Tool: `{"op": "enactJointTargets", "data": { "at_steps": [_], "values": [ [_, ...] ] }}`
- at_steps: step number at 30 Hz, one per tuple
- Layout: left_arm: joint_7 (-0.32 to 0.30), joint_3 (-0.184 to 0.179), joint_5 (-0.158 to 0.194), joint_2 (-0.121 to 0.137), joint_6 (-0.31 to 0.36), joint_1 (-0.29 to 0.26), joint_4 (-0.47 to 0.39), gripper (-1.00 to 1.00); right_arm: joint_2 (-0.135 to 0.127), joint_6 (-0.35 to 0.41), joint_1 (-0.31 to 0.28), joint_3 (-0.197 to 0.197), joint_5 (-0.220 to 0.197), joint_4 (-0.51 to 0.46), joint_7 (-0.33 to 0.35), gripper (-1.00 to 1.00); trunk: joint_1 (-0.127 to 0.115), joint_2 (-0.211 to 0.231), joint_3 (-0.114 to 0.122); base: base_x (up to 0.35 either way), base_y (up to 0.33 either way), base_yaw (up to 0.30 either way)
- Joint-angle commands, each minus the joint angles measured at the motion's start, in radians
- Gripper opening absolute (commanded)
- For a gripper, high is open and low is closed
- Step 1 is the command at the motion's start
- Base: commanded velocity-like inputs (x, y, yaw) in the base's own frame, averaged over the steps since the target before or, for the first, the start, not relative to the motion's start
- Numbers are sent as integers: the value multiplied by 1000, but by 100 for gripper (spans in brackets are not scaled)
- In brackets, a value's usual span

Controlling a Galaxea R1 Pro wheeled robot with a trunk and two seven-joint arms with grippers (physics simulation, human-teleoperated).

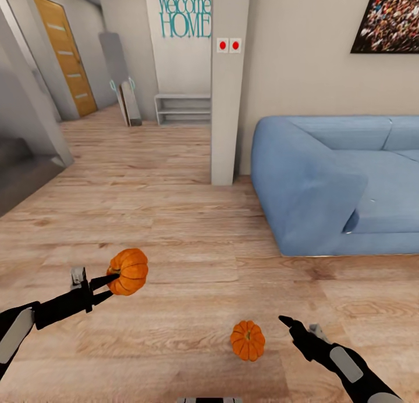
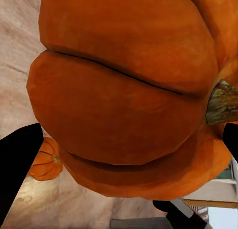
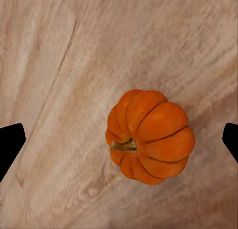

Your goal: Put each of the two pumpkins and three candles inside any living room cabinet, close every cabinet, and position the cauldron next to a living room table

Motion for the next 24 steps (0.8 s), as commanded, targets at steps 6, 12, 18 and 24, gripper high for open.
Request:
{"op": "enactJointTargets", "data": {
  "at_steps": [6, 12, 18, 24],
  "values": [
    [1, -28, 3, -31, 7, -1, -2, -100, 1, 6, -8, -6, -2, -8, 17, 100, 2, -2, -24, 0, 0, 0],
    [2, -48, -1, -56, 9, -1, -22, -100, -3, 11, -18, -6, -2, -7, 15, 100, 5, -3, -47, 0, 0, 0],
    [4, -51, 0, -57, 9, -1, -22, -100, -10, 6, -19, 2, 43, -7, 14, 100, 8, -5, -71, 0, 0, 0],
    [4, -51, 2, -57, 9, -1, -22, -100, -10, -11, -19, 5, 54, -8, 27, 100, 11, -6, -94, 0, 0, 0]
  ]
}}
